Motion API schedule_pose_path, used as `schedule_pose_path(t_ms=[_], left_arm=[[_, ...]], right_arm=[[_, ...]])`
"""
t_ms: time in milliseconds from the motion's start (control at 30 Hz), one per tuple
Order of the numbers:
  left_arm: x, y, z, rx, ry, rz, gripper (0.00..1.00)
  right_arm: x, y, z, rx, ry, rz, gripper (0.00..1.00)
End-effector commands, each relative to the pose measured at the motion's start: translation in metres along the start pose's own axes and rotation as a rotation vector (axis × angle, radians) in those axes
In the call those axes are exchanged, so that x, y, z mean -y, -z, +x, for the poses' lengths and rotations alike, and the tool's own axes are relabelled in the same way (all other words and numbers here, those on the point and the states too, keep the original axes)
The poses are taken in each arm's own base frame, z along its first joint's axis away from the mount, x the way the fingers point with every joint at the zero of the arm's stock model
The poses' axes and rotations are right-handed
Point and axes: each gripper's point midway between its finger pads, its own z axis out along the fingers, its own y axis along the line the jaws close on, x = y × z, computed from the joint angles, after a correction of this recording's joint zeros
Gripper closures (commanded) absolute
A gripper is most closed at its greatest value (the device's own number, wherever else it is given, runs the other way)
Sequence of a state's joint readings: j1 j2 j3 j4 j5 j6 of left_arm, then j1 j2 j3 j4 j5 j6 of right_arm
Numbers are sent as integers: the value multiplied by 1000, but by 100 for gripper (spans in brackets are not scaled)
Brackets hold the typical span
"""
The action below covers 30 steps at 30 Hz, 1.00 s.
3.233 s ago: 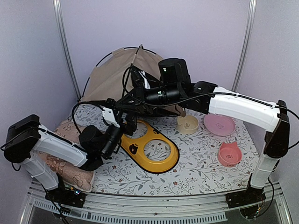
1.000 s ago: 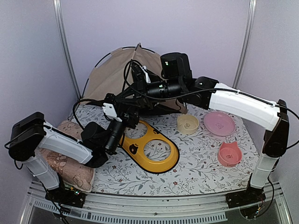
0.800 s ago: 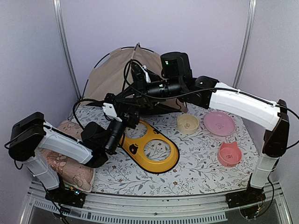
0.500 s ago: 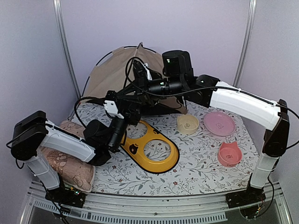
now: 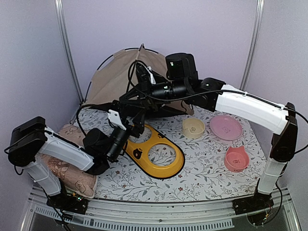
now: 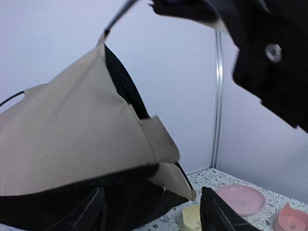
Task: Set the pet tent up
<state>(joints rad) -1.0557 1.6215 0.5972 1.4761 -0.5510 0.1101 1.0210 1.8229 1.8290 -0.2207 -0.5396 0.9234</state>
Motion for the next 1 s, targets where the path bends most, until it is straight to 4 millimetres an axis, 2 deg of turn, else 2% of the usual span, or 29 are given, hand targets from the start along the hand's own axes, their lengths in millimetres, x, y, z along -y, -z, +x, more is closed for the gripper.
schedule_pose_path(t_ms=[0,200,433,567,733,967], left_arm=[[48,19,35,-100,-164,229,33],[44,14,27,-75,-159,191,34],[14,10,0,20,-158,17,37],[3,13,-12,80,-174,-31,40],[0,9,-19,141,-236,-55,42],[-11,1,-27,176,-283,-103,38]], right_arm=[[-30,-2,-29,124,123,-92,100],[-38,-1,-34,134,106,-125,100],[-45,-3,-36,140,82,-167,100],[-51,-1,-41,159,74,-194,100],[-56,-2,-44,166,51,-222,100],[-58,0,-46,174,39,-227,100]])
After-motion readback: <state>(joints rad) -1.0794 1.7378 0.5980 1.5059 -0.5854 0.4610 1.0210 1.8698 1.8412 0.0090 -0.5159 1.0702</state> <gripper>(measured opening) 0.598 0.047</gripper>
